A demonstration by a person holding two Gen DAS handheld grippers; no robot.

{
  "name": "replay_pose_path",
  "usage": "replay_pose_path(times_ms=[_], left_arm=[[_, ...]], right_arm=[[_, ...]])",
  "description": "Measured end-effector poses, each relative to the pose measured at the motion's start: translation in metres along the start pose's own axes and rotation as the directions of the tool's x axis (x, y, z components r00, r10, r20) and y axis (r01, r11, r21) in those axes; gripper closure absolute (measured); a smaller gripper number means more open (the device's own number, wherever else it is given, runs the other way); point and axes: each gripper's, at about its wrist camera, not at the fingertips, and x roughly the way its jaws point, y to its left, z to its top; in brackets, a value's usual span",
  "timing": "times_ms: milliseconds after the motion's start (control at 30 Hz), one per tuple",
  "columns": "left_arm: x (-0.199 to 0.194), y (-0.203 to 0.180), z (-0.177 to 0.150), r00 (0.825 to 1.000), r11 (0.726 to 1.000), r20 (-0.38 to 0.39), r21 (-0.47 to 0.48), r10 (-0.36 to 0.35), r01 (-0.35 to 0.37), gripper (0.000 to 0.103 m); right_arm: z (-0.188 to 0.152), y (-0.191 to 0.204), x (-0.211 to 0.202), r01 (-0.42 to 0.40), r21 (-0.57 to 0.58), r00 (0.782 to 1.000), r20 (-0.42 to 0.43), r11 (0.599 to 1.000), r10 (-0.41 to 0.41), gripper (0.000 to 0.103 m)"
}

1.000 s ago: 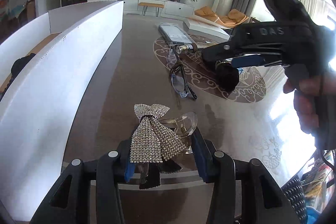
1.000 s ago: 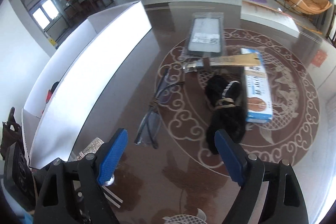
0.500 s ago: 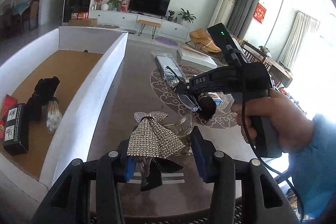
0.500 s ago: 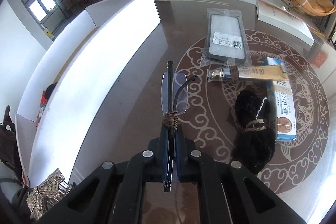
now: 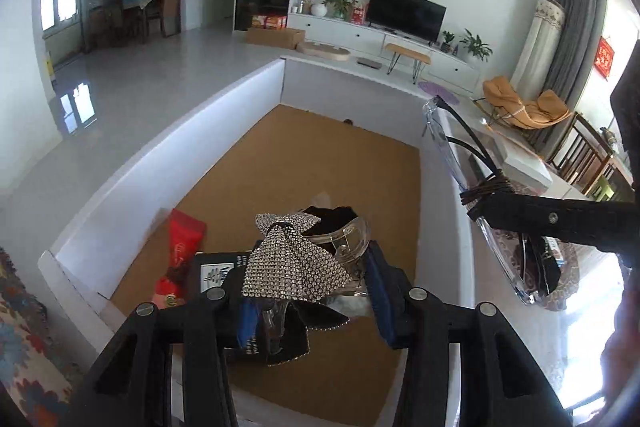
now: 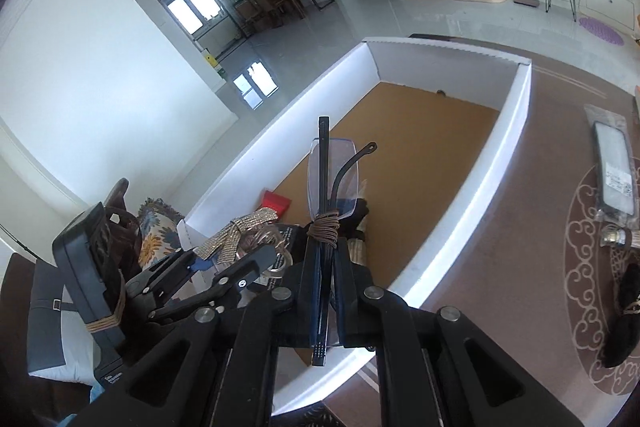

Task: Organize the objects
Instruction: 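Carry the bow clip and sunglasses into the cardboard box and release both, then move both open grippers back over the table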

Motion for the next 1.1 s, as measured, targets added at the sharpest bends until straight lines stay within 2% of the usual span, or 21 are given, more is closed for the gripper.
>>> replay_pose_path(times_ms=[33,100,133,200,267,333,400,500,567,600,667,700,800,867,1000,1100], left_arm=[[0.009,0.007,-0.002,0.999,1.000,-0.024,-0.007,0.028,-0.028,0.054],[0.018,0.018,-0.007,0.997,0.998,-0.048,-0.020,0.056,-0.057,0.048],[0.019,0.021,-0.009,0.997,0.997,-0.047,-0.026,0.066,-0.068,0.042],[0.011,0.021,-0.016,0.997,0.997,-0.013,-0.030,0.074,-0.074,0.030],[-0.002,0.016,-0.022,0.997,0.997,0.023,-0.023,0.076,-0.076,0.019],[-0.015,-0.002,-0.025,0.998,0.999,0.056,-0.002,0.036,-0.036,0.019],[-0.030,-0.030,-0.029,0.996,0.999,0.079,0.032,-0.034,0.032,0.019],[-0.049,-0.086,-0.035,0.980,0.980,0.091,0.109,-0.177,0.167,0.016],[-0.057,-0.126,-0.048,0.962,0.955,0.074,0.166,-0.262,0.247,0.000],[-0.056,-0.146,-0.056,0.953,0.938,0.052,0.198,-0.299,0.284,0.000],[-0.040,-0.185,-0.077,0.943,0.908,-0.022,0.266,-0.331,0.325,0.000],[-0.028,-0.203,-0.089,0.944,0.897,-0.063,0.296,-0.325,0.328,0.000],[0.027,-0.238,-0.111,0.943,0.886,-0.168,0.326,-0.288,0.329,0.000],[0.059,-0.251,-0.113,0.945,0.899,-0.206,0.309,-0.255,0.310,0.000],[0.095,-0.265,-0.102,0.949,0.925,-0.206,0.249,-0.238,0.286,0.000],[0.112,-0.275,-0.090,0.958,0.928,-0.190,0.265,-0.216,0.262,0.000]], right_arm=[[-0.003,0.003,0.012,-0.024,0.015,0.999,-0.034,1.000,0.024,0.094],[-0.010,0.004,0.028,-0.022,0.026,0.997,-0.070,0.999,0.023,0.079],[-0.014,0.003,0.027,-0.023,0.018,0.998,-0.062,1.000,0.024,0.073],[-0.020,-0.004,0.016,0.006,-0.015,1.000,-0.016,1.000,-0.006,0.046],[-0.028,-0.016,-0.006,0.080,-0.053,0.995,0.061,0.995,-0.077,0.036],[-0.040,-0.036,-0.033,0.180,-0.077,0.975,0.145,0.981,-0.168,0.028],[-0.058,-0.066,-0.062,0.297,-0.059,0.935,0.223,0.953,-0.277,0.015],[-0.098,-0.122,-0.096,0.453,0.029,0.854,0.273,0.891,-0.443,0.014],[-0.127,-0.158,-0.116,0.548,0.088,0.791,0.269,0.832,-0.550,0.014],[-0.141,-0.175,-0.123,0.589,0.111,0.762,0.255,0.800,-0.596,0.014],[-0.165,-0.206,-0.134,0.654,0.152,0.714,0.200,0.741,-0.671,0.014],[-0.176,-0.220,-0.137,0.672,0.172,0.699,0.174,0.720,-0.694,0.014],[-0.199,-0.249,-0.142,0.698,0.213,0.676,0.119,0.684,-0.727,0.014],[-0.205,-0.258,-0.140,0.704,0.229,0.671,0.097,0.672,-0.735,0.014],[-0.204,-0.268,-0.137,0.697,0.245,0.675,0.091,0.673,-0.732,0.014],[-0.201,-0.274,-0.137,0.691,0.261,0.679,0.083,0.674,-0.729,0.011]])
